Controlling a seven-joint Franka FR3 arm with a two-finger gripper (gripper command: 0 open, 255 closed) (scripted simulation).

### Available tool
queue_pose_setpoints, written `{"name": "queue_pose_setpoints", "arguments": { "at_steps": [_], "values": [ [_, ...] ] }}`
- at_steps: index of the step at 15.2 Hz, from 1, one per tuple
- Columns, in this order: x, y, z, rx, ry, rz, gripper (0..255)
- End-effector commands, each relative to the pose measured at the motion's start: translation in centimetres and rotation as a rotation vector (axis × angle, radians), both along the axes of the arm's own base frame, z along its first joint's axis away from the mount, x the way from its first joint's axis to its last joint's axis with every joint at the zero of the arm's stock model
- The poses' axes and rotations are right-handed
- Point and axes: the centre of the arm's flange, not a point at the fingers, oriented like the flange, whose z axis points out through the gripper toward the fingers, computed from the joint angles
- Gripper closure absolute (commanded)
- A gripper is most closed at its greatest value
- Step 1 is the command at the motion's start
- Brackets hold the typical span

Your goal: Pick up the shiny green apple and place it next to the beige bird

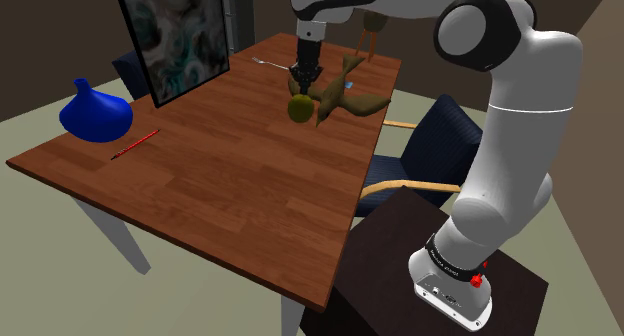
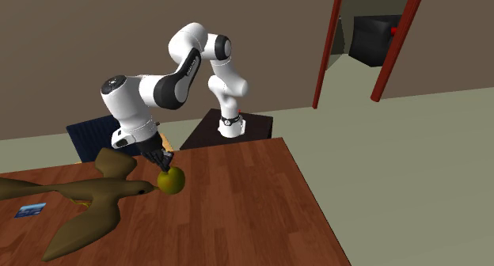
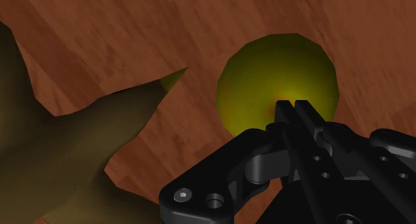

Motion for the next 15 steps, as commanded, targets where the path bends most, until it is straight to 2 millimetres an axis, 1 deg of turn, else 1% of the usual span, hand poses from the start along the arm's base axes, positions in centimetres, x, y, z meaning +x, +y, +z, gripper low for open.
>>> {"name": "queue_pose_setpoints", "arguments": {
  "at_steps": [1, 6, 7, 15],
  "values": [
    [0.0, 0.0, -1.1, 0.000, -0.001, 0.000, 255],
    [0.0, 0.0, -3.7, 0.000, -0.001, 0.000, 255],
    [0.0, 0.0, -4.6, 0.000, -0.001, 0.000, 255],
    [0.0, 0.0, -4.6, 0.000, -0.001, 0.000, 255]
  ]
}}
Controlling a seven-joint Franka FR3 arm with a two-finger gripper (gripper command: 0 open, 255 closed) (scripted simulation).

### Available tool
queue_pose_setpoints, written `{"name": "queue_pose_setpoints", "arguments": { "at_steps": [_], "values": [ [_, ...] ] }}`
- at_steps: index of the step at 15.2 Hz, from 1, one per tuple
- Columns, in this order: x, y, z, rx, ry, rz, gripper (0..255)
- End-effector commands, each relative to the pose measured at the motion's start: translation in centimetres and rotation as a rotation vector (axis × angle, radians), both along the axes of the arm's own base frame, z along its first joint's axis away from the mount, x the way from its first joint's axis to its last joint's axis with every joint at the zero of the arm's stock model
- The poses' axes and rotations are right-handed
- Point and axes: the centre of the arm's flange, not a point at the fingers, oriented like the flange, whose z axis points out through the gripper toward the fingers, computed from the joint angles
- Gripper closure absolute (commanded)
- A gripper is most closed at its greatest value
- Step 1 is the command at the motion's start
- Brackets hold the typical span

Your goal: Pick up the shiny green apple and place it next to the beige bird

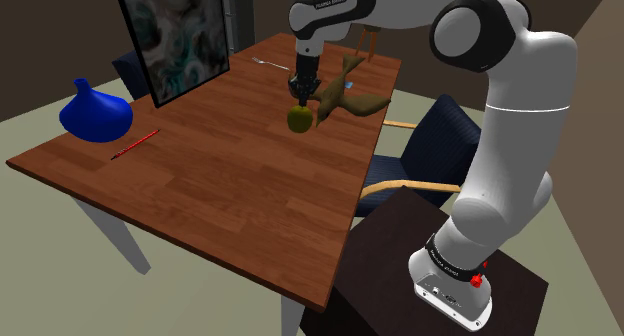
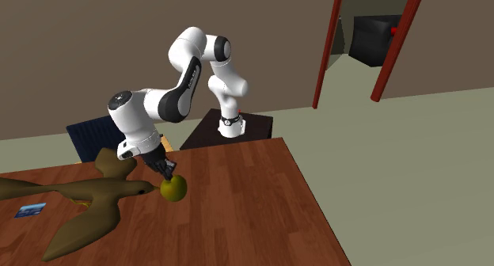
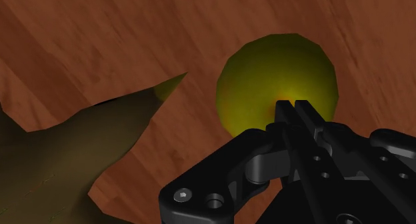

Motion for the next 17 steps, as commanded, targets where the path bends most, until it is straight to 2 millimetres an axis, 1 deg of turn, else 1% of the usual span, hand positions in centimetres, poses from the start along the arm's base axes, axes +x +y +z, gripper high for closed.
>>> {"name": "queue_pose_setpoints", "arguments": {
  "at_steps": [1, 6, 9, 10, 17],
  "values": [
    [0.0, 0.0, 0.0, 0.000, 0.000, 0.000, 0],
    [0.0, 0.0, 0.0, 0.000, 0.000, 0.000, 0],
    [0.4, -0.5, 3.9, 0.000, 0.000, 0.000, 0],
    [0.5, -0.7, 4.9, 0.000, 0.000, 0.000, 0],
    [0.5, -0.7, 4.9, 0.000, 0.000, 0.000, 0]
  ]
}}
